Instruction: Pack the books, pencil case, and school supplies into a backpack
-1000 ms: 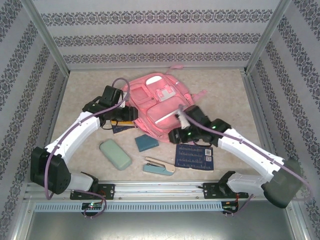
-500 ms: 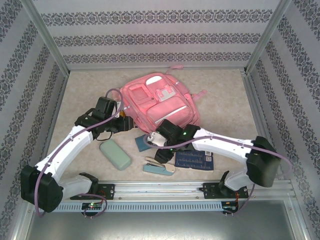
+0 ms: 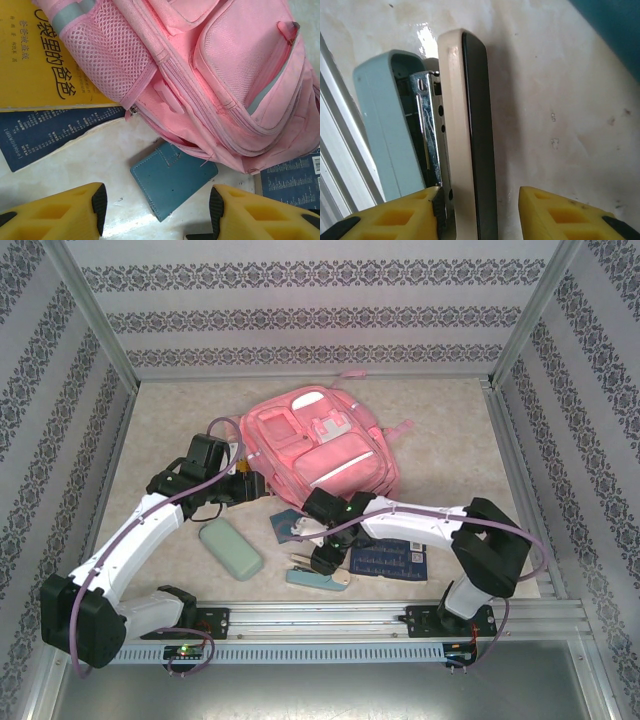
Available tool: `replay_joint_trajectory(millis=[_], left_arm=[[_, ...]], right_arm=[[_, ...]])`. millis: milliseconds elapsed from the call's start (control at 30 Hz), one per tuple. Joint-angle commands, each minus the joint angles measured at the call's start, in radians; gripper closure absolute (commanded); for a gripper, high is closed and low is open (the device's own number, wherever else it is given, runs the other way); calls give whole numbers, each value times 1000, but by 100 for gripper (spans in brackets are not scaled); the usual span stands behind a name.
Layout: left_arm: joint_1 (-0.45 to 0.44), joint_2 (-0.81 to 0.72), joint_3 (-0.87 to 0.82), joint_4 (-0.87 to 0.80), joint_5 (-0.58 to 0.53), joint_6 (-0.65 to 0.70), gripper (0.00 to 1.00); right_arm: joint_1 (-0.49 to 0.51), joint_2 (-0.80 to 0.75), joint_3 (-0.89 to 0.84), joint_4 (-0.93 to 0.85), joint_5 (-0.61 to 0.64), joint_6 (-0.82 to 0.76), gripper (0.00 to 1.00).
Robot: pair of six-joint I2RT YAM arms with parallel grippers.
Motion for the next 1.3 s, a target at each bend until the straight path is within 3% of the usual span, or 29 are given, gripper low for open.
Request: replay_joint_trajectory(millis=[0,200,367,567,733,867,1000,1100,1167,1267], left_arm=[[18,-17,-12,27,19,-7,43],[20,-12,-15,32,31,-9,42],[24,-11,-17,31,29,-8,43],[23,-9,-17,38,29,-7,42],[26,-12,-11,48,22,-8,42],[24,-6,20,58,27,-34,42],[3,51,95,55,50,-48,44],[-60,139,184,38,33,-36,45],[-122,212,262,16,7,-15,45],[-203,352,402,-20,-22,16,45]], right_arm=[[7,27,0,-12,17,16,57],[7,60,17,-19,20,23,63],[8,67,18,-13,27,35,82],[4,3,3,19,24,27,98],[-53,-99,-5,61,-14,71,100],[-178,-244,-61,193,-94,204,100],[-372,-400,-176,402,-181,431,100],[-525,-490,-251,486,-130,649,100],[-612,-525,-266,453,-74,782,100],[-712,-561,-261,379,-14,814,100]])
